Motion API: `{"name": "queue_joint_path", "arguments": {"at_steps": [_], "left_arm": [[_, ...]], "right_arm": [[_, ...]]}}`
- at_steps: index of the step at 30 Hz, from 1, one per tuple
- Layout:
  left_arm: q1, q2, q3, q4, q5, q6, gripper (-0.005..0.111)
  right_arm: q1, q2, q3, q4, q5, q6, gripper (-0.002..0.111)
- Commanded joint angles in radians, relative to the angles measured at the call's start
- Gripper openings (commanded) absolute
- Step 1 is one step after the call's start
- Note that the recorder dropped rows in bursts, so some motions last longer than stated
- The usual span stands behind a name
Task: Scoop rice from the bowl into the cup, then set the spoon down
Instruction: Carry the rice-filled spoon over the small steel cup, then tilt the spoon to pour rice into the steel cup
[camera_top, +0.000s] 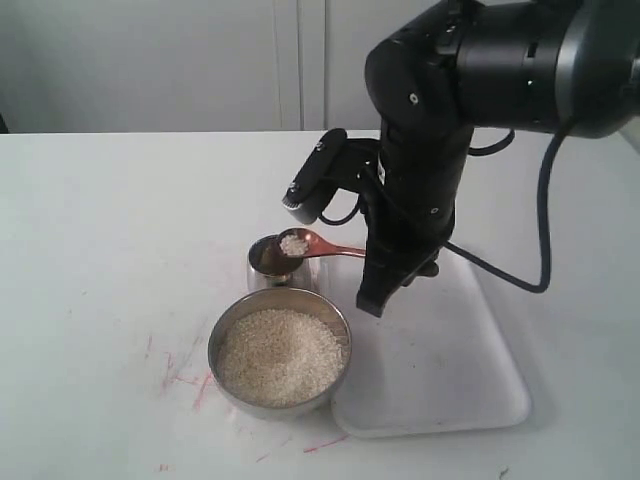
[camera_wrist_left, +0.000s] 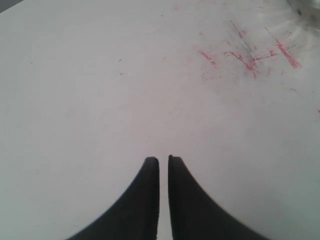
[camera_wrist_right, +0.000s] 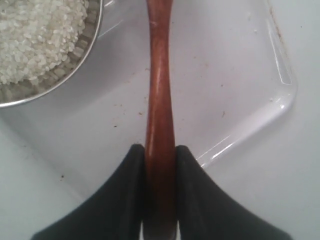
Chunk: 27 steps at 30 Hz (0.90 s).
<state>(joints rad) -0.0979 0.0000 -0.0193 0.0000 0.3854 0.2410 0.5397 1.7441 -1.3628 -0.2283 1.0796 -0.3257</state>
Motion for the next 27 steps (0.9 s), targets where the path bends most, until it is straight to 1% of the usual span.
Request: {"name": "queue_joint_path", "arguments": {"at_steps": [1,4,13,16,19,22,27], "left_arm": [[-0.005,0.000,0.009,-0.006,0.049,-0.006,0.014],[-0.005,0.000,0.009,-0.006,0.049,-0.006,0.014],[-0.005,0.000,0.009,-0.006,0.049,-0.006,0.014],[-0.005,0.000,0.009,-0.006,0.049,-0.006,0.014],[-0.005,0.000,0.009,-0.006,0.049,-0.006,0.014],[-0.005,0.000,0.009,-0.006,0.049,-0.006,0.014],[-0.005,0.000,0.009,-0.006,0.049,-0.006,0.014]], "right_arm": [[0.031,0.001,-0.003,-0.034,-0.056,-0.019,0.000],[0.047,0.007,-0.003,-0.057,-0.082,-0.045,0.000],[0.049,0.040,-0.003,-0.197,-0.062,-0.033,0.000],[0.058,0.040,-0.003,-0.298,-0.062,-0.038,0.000],[0.086,0.040,-0.003,-0.327,-0.078,-0.090,0.000],[0.106,0.043,-0.003,-0.381,-0.081,-0.090,0.000],[0.152,0.044,-0.001,-0.537,-0.053,-0.090,0.000]]}}
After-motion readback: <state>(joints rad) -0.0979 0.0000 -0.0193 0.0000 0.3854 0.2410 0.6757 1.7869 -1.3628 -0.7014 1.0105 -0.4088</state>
